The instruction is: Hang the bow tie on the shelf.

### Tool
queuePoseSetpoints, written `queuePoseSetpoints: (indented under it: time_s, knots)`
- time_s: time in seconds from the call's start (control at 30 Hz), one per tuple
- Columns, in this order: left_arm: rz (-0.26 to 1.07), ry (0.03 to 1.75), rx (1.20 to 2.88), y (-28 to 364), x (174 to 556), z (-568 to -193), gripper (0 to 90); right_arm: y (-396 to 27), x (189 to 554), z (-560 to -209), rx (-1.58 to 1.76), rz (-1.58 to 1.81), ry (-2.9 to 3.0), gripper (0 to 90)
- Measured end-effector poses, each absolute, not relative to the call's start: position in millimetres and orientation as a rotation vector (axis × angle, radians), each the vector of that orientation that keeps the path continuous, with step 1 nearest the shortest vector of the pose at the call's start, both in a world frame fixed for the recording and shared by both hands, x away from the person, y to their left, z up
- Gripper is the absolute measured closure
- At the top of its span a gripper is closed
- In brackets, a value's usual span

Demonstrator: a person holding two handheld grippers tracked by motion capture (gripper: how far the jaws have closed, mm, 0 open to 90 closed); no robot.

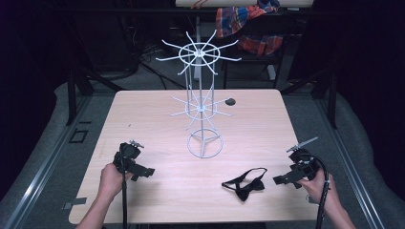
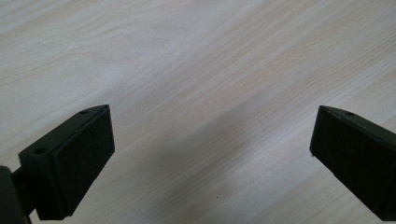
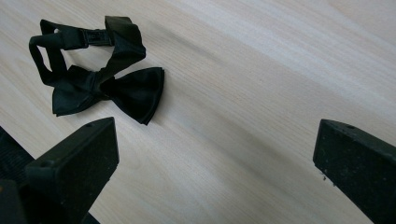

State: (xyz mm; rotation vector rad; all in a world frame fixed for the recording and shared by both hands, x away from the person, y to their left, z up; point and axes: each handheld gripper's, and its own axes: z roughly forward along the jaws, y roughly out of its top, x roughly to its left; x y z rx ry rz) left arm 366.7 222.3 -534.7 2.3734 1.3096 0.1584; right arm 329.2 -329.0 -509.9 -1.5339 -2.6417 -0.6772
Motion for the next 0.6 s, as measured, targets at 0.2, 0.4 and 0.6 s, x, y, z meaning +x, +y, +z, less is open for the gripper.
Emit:
queuePoseSetpoints:
  time_s: [0.2,0.4,0.6]
  knots:
    - [0.160,1.303,2.380,221.6,366.1,-535.2,0.0,-325.5,326.4,-504.1,-1.543,-0.709,-2.662,0.0]
    - [0.158,1.310,2.365,225.5,364.5,-533.9,0.0,-319.1,327.2,-502.9,-1.537,-0.708,-2.670,0.0]
    - [0.141,1.294,2.380,224.0,367.4,-536.3,0.0,-318.1,327.9,-500.6,-1.539,-0.772,-2.665,0.0]
